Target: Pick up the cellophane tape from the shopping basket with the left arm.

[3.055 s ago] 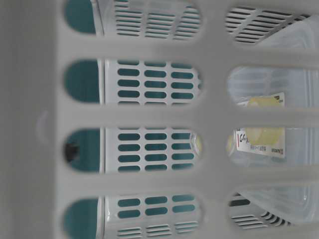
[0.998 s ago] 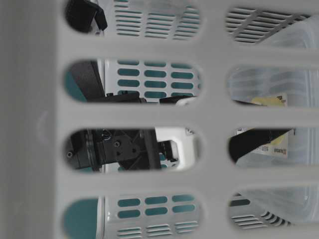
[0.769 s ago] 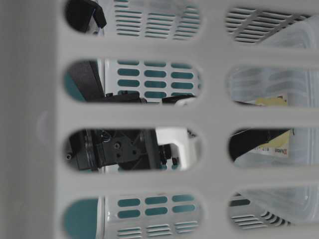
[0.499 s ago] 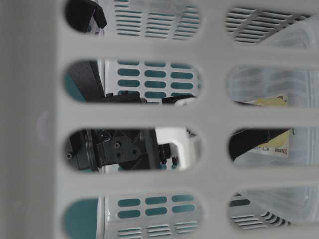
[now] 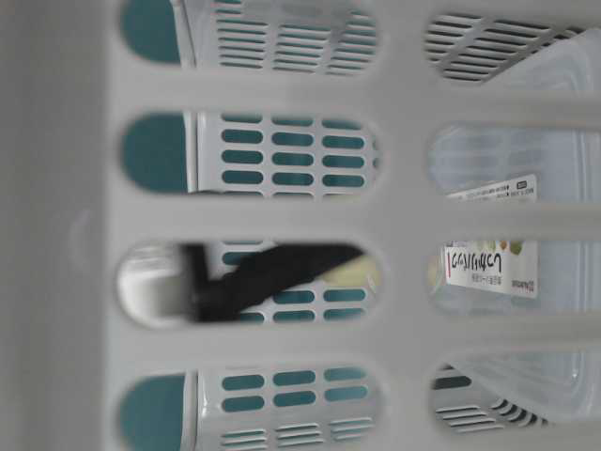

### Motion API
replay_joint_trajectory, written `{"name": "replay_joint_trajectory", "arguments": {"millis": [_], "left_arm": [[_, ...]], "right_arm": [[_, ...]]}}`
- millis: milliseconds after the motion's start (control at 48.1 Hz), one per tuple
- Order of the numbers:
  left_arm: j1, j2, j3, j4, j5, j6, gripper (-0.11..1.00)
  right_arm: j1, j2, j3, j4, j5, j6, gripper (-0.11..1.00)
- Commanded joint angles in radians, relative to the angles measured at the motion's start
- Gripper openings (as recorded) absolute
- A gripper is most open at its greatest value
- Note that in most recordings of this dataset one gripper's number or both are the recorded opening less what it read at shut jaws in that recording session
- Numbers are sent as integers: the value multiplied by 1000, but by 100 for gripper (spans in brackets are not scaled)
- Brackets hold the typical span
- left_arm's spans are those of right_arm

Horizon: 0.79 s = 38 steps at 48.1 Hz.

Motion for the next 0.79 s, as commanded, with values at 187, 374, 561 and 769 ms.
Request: {"name": "replay_joint_trajectory", "arguments": {"millis": [187, 374, 561, 769], "left_arm": [[-3, -40, -279, 3, 276, -6, 50], [-3, -38, -290, 3, 307, -8, 50], [-3, -37, -288, 3, 308, -8, 50], [-5, -37, -290, 3, 307, -8, 50]], "right_arm": [[2, 0, -9, 3, -6, 0, 1], [2, -2, -9, 3, -11, 0, 1], [2, -2, -9, 3, -14, 0, 1], [2, -2, -9, 3, -14, 0, 1]]}}
